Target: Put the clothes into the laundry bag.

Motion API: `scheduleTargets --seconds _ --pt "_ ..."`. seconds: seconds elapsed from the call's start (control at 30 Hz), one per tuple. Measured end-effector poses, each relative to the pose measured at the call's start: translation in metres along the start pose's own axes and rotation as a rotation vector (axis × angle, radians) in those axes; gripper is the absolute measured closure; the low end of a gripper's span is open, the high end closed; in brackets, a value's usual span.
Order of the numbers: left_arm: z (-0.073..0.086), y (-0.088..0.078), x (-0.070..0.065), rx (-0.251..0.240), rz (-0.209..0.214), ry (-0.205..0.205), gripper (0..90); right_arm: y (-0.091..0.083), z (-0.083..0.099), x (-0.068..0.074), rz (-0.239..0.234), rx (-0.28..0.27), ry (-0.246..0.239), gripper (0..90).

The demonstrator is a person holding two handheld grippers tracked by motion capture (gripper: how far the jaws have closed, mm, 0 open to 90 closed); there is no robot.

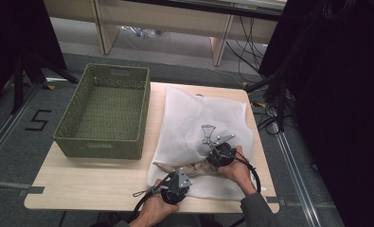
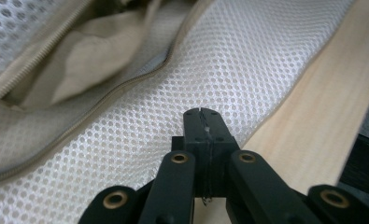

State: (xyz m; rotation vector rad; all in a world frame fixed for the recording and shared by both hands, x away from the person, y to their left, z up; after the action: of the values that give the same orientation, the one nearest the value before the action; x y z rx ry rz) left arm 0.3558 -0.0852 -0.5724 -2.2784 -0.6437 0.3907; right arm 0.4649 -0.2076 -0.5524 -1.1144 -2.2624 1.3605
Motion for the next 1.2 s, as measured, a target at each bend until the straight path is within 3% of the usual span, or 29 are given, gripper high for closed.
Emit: scheduleTargets --seconds 0.13,0.2,0.37,0.53,0.63,0.67,0.7,0.77,0.9,1.2 --pt "0.001 0.000 0.000 -0.005 0.009 -0.020 89.4 0.006 -0.006 -0.009 0.020 -0.004 -0.012 89.0" --pt "0.001 0.000 0.000 -0.004 0.005 -0.014 89.3 0.008 -0.008 -0.011 0.017 -0.014 0.015 88.9" --pt "0.001 0.000 0.000 -0.014 0.018 -0.036 89.2 -0.006 -0.011 -0.009 0.014 -0.033 0.001 89.0" --pt "0.001 0.000 0.000 -0.007 0.008 -0.019 89.2 -0.042 -0.012 0.010 -0.030 -0.086 -0.058 89.0" --pt "0.001 0.000 0.000 -0.008 0.007 -0.019 89.2 -0.052 -0.003 0.025 -0.058 -0.071 -0.108 89.0" --pt "0.001 0.000 0.000 -0.008 0.006 -0.019 89.2 -0.053 0.002 0.031 -0.067 -0.049 -0.147 89.0" --pt "0.001 0.000 0.000 -0.009 0.006 -0.019 89.2 -0.054 0.005 0.037 -0.079 -0.040 -0.146 89.0" --pt "0.001 0.000 0.000 -0.009 0.003 -0.020 89.1 -0.050 0.014 0.048 -0.097 0.001 -0.179 89.0" --pt "0.001 0.000 0.000 -0.012 0.004 -0.021 89.0 -0.032 0.027 0.052 -0.095 0.085 -0.234 89.0" --pt "0.001 -0.001 -0.002 -0.009 0.004 -0.010 89.0 -0.014 0.021 0.030 -0.034 0.074 -0.151 88.7"
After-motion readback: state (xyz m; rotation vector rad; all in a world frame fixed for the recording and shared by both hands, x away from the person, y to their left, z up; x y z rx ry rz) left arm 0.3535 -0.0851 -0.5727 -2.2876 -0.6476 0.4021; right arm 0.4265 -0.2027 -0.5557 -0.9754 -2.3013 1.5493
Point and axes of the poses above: each handheld gripper's, and its own axes: y roughly forward along the jaws, z roughly out of its underside, x roughly to its left, the point moved 9 cm from there along y, roughly forward along the jaws, and after that the axes turned 6 degrees about z, right-handed, at the moved point
